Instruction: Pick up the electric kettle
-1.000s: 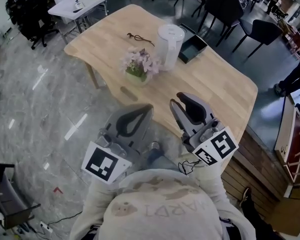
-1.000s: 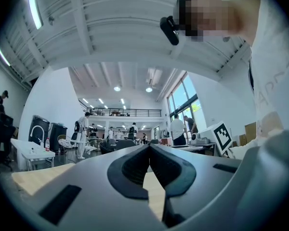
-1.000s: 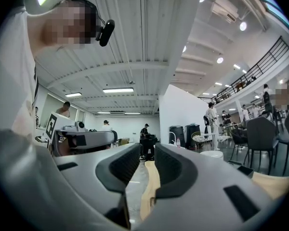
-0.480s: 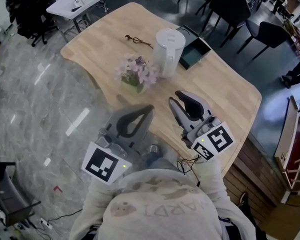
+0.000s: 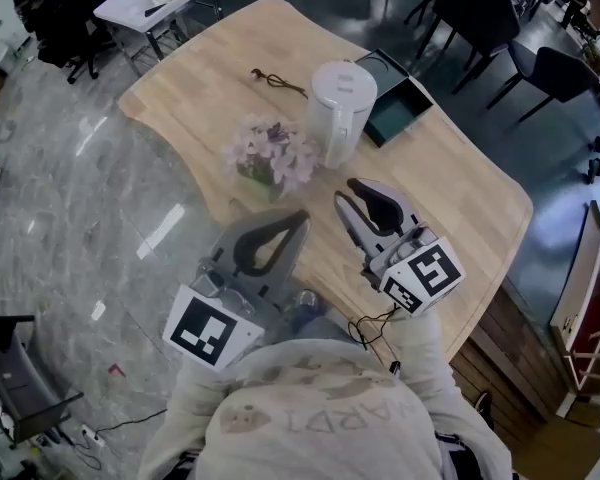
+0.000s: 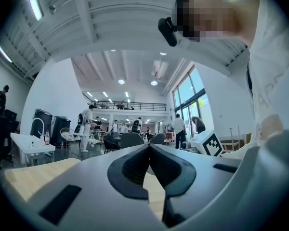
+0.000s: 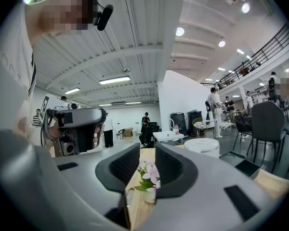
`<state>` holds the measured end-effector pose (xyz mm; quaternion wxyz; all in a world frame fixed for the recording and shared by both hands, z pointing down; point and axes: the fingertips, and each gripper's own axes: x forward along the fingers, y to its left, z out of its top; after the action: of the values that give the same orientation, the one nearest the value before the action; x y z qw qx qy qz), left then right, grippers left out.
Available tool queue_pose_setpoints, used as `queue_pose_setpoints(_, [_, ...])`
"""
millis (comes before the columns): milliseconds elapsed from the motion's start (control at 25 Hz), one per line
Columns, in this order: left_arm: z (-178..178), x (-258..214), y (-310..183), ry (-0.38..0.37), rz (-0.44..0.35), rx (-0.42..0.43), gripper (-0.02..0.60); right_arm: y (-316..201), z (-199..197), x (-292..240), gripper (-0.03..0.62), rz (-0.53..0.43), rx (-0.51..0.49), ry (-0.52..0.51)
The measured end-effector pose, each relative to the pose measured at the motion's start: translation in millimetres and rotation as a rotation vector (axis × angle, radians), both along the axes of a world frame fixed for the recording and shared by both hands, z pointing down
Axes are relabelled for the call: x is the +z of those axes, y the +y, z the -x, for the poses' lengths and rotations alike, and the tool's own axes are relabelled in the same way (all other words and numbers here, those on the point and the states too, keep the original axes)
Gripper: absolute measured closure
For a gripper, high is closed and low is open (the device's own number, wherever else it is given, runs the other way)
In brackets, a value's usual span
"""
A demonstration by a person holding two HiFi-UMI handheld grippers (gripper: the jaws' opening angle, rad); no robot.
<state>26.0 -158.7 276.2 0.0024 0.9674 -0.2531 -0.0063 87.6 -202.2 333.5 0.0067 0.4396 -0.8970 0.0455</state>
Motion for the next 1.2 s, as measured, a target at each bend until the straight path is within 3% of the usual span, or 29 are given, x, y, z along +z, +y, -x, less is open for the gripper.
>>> queue_pose_setpoints(1200, [-43.2,38.5,-59.3,-0.079,0.094,0.011,0.571,-93.7,-48.3,91.1,0.505,0.175,-0.024,0.023])
